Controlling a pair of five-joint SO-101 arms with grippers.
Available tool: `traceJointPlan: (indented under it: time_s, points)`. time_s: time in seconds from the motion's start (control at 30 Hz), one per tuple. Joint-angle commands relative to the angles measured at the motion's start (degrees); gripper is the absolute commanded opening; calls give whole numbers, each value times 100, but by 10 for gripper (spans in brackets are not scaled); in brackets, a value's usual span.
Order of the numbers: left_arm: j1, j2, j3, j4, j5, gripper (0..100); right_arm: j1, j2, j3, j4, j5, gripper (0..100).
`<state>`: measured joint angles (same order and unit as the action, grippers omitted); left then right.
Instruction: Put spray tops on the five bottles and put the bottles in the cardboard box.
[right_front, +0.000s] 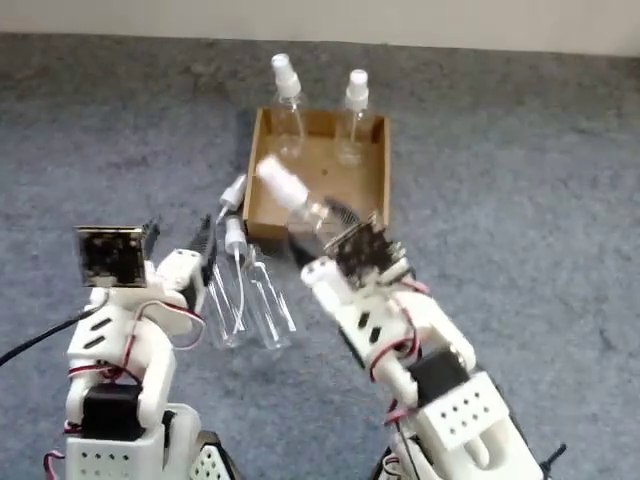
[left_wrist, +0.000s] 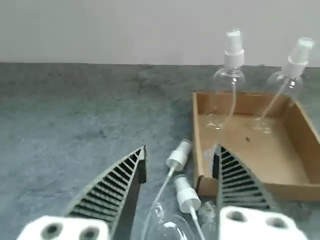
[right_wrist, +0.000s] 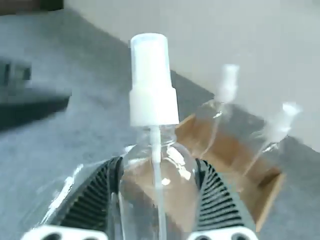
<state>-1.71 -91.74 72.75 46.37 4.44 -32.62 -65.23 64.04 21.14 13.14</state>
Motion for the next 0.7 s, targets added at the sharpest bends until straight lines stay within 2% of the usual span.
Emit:
traceJointPlan:
  time_s: [0.0, 0.17, 0.27, 0.33, 0.67]
  points:
    - [813, -4, 66, -114, -237, 179, 171, 1024, -1235, -242, -360, 5]
    - [1314, -48, 101, -114, -404, 212, 57, 2273, -2369, -251, -1169, 5]
    - [1499, -13, 75, -114, -404, 280, 40, 2791, -2853, -251, -1345, 5]
    - [1631, -13, 92, -114, -431, 291, 31, 2993, -3081, -189, -1354, 5]
    - [1657, -13, 215, -167, -440, 288, -848, 2580, -3609, 1525, -1363, 5]
